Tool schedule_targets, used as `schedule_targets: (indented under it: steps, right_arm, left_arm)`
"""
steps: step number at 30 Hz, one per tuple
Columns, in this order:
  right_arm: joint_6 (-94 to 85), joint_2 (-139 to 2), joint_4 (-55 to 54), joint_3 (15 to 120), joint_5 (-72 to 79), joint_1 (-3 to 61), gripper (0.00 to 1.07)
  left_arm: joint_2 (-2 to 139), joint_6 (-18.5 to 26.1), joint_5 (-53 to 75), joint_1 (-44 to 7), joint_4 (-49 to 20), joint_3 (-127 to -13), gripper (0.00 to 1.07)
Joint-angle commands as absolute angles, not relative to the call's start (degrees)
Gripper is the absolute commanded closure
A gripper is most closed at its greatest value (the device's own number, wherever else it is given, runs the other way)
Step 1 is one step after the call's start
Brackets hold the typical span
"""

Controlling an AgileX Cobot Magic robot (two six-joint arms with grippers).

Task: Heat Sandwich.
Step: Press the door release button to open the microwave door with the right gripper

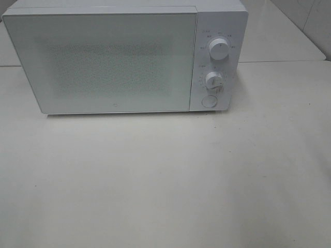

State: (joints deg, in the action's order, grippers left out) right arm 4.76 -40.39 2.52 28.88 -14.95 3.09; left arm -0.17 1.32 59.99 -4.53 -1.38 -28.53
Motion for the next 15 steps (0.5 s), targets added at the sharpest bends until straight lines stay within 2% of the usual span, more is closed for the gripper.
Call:
schedule_targets:
  steps: [1,15]
  right_arm:
    - [5.1,-42.51,2.46,27.67,-9.45,2.64,0.31]
    - [5.1,-59.19,2.35,20.11,22.46,2.64,0.31]
  left_arm:
    - [-1.49,1.2,59.42,-4.41,-1.78,-28.25,0.04]
    - [-1.49,1.2,59.42,-4.41,-1.78,-28.25,0.04]
